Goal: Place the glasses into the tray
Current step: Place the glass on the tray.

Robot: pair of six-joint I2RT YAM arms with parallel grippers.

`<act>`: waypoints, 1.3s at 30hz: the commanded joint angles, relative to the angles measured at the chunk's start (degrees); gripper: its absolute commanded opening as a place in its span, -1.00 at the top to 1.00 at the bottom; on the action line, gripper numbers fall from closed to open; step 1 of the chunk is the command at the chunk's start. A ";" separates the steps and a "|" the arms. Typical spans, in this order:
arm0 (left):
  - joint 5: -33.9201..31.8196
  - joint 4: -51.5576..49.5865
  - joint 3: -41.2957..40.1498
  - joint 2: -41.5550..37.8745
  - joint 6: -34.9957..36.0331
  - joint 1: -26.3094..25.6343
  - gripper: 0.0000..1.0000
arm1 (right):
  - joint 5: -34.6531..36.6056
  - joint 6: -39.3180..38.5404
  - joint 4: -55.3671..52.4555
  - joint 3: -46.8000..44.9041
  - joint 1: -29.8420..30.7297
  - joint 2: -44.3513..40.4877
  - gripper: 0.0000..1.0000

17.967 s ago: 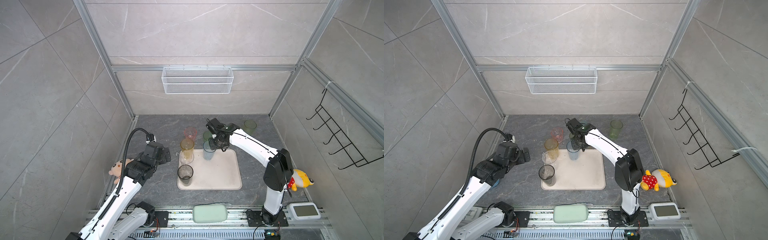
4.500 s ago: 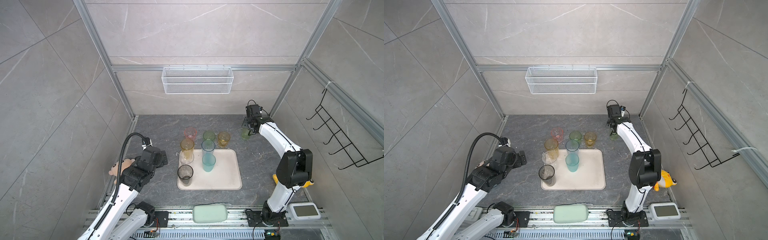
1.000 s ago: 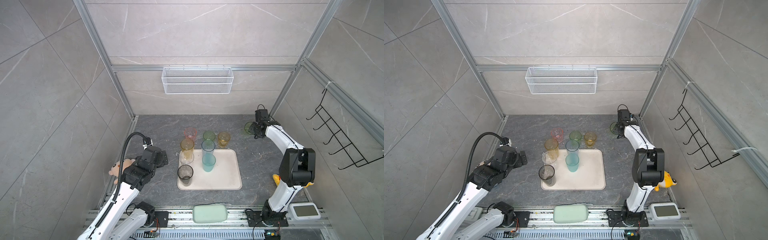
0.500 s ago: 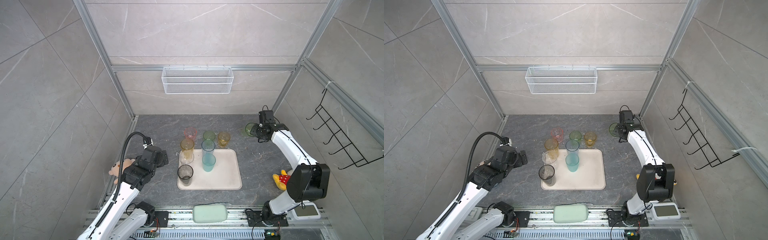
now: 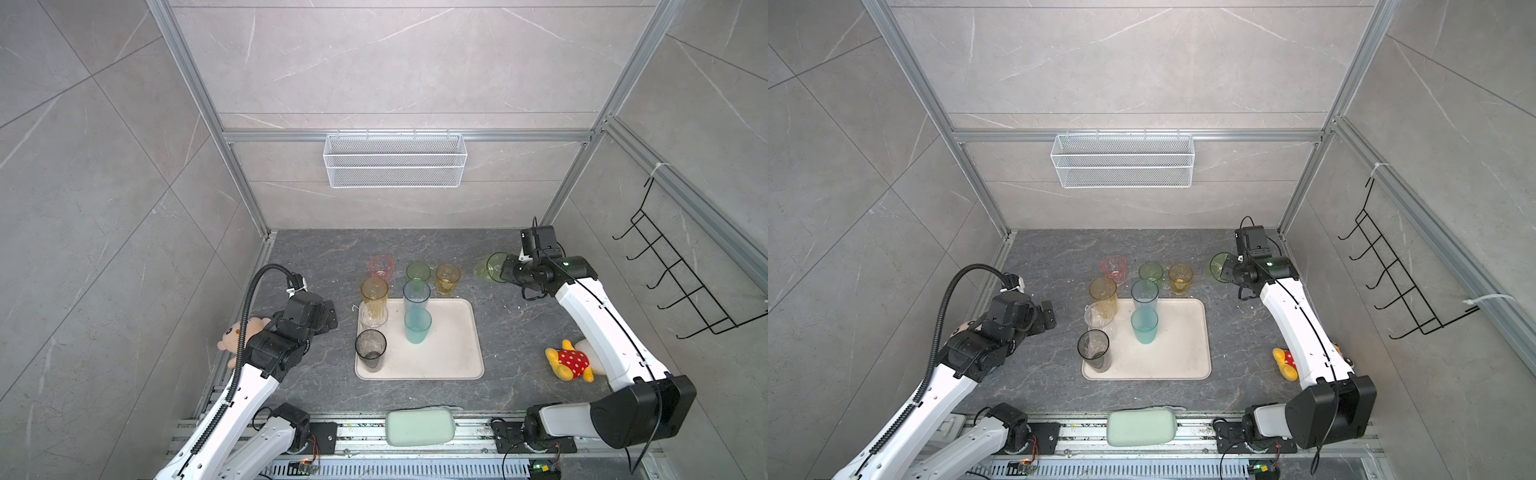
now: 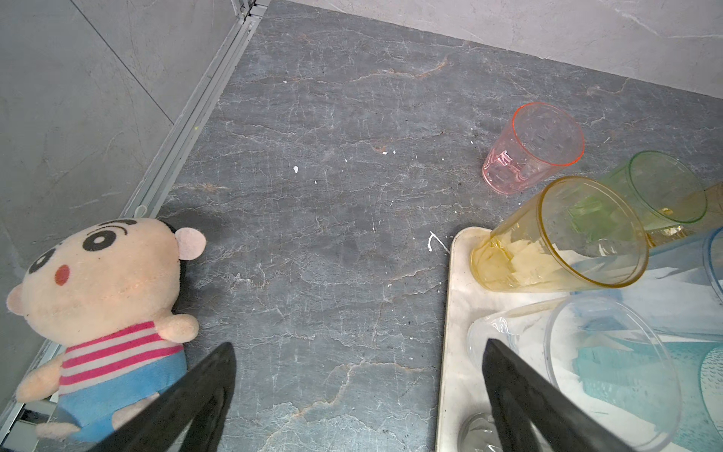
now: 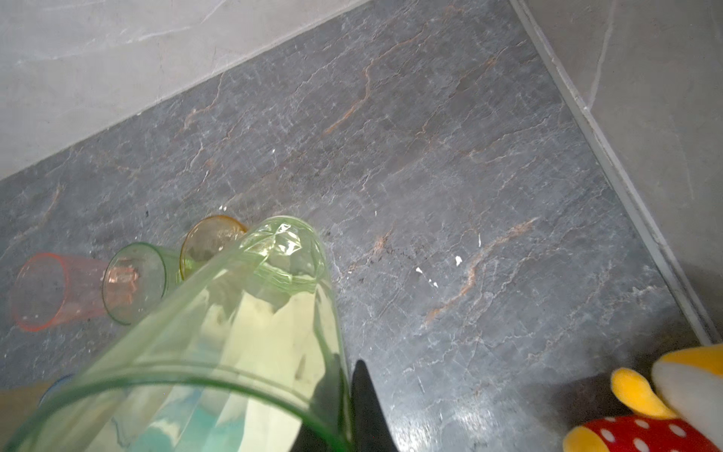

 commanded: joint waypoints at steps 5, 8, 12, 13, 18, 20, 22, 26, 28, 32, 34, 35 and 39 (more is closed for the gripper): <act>0.01 1.72 -0.13 -0.40 -0.79 0.16 -0.95 | -0.30 -3.14 -10.36 2.16 5.09 -2.62 1.00; -0.02 1.72 -0.15 -0.60 -0.79 0.16 -0.96 | -1.34 -4.20 -12.58 1.57 7.00 -4.04 1.00; 0.18 1.72 -0.12 -0.61 -0.79 0.16 -0.96 | -1.97 -5.72 -16.08 1.36 9.54 -5.69 1.00; 0.22 1.72 -0.16 -0.60 -0.77 0.16 -0.96 | -1.88 -5.83 -16.93 1.24 10.20 -6.06 1.00; 0.18 1.82 -0.10 -0.31 -0.64 0.16 -0.96 | -1.88 -5.84 -18.84 -0.31 12.72 -7.95 1.00; 0.15 1.56 0.06 -0.18 -0.62 0.16 -0.96 | -1.79 -5.59 -19.66 -0.82 13.78 -8.45 1.00; 0.14 1.39 0.05 -0.39 -0.62 0.16 -0.96 | -1.78 -5.13 -20.14 -1.52 14.84 -9.04 1.00; -0.03 1.28 -0.10 -0.64 -0.79 0.16 -0.96 | -1.24 -4.24 -20.17 -3.21 19.03 -10.33 1.00; -0.18 1.12 -0.05 -0.76 -0.79 0.16 -0.96 | 0.25 -3.19 -20.68 -3.61 21.57 -10.69 1.00; -0.24 0.85 -0.11 -0.98 -0.88 0.16 -0.95 | 2.72 -0.78 -22.38 -3.79 26.58 -10.31 1.00; -0.35 0.67 0.01 -1.23 -0.83 0.16 -0.95 | 3.60 0.58 -22.82 -3.89 29.35 -9.92 1.00; -0.47 0.58 0.06 -1.38 -0.83 0.16 -0.95 | 4.05 1.15 -23.00 -3.77 30.91 -9.60 1.00; -0.55 0.58 -0.08 -1.75 -0.82 0.16 -0.95 | 5.92 3.49 -23.54 -3.51 35.99 -8.04 1.00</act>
